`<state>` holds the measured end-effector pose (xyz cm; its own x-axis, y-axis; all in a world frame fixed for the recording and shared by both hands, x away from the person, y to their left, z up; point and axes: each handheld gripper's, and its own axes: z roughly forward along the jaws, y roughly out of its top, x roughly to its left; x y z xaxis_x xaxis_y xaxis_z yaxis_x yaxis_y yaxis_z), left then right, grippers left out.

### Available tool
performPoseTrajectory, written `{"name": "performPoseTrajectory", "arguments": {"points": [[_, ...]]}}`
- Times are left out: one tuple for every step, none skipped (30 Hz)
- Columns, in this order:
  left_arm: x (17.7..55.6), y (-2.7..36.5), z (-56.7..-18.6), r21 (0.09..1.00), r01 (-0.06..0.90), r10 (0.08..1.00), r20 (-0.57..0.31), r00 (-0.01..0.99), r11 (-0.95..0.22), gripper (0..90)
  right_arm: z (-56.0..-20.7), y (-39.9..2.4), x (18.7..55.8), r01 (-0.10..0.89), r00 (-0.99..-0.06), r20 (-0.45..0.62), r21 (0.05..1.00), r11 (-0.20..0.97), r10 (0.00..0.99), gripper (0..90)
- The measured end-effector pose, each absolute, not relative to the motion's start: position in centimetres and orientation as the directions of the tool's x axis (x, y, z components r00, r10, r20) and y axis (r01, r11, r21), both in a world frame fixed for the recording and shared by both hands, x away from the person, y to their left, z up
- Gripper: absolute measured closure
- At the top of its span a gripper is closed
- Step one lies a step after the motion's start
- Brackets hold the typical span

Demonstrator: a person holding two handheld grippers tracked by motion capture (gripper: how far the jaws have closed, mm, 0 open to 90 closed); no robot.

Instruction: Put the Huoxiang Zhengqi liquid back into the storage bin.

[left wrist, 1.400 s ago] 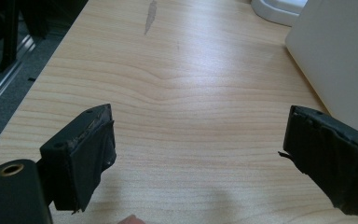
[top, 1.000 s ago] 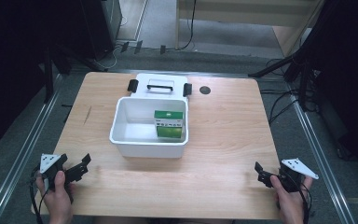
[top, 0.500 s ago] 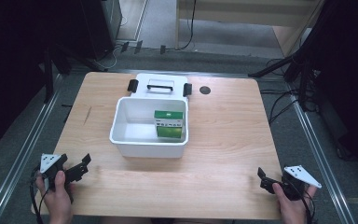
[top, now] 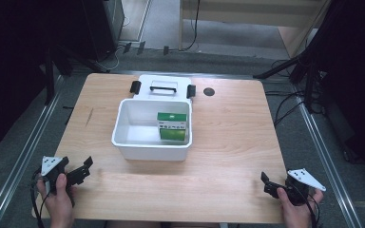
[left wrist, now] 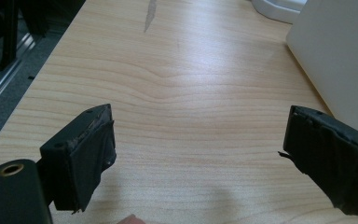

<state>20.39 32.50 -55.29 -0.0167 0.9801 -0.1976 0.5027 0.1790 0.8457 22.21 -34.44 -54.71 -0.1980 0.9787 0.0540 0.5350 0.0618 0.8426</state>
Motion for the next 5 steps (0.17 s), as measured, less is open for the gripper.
{"name": "performPoseTrajectory", "arguments": {"points": [[20.38,32.51,-55.28,0.845,0.504,0.98,-0.198,-0.017,0.179,9.6,-54.71,-34.46,22.19,0.532,-0.199,0.052,0.845,0.063,0.979,7.4],[20.4,32.52,-55.28,0.844,0.505,0.98,-0.199,-0.017,0.18,9.6,-54.7,-34.46,22.16,0.527,-0.197,0.049,0.847,0.064,0.979,14.8],[20.4,32.52,-55.28,0.844,0.505,0.98,-0.199,-0.017,0.18,9.6,-54.7,-34.46,22.16,0.527,-0.197,0.049,0.847,0.064,0.979,14.8],[20.42,32.51,-55.29,0.844,0.504,0.979,-0.201,-0.018,0.182,9.6,-54.71,-34.48,22.18,0.53,-0.205,0.052,0.846,0.066,0.977,12.1],[20.43,32.5,-55.3,0.845,0.503,0.979,-0.202,-0.018,0.183,9.6,-54.71,-34.48,22.18,0.53,-0.205,0.052,0.846,0.066,0.977,12.1]]}}
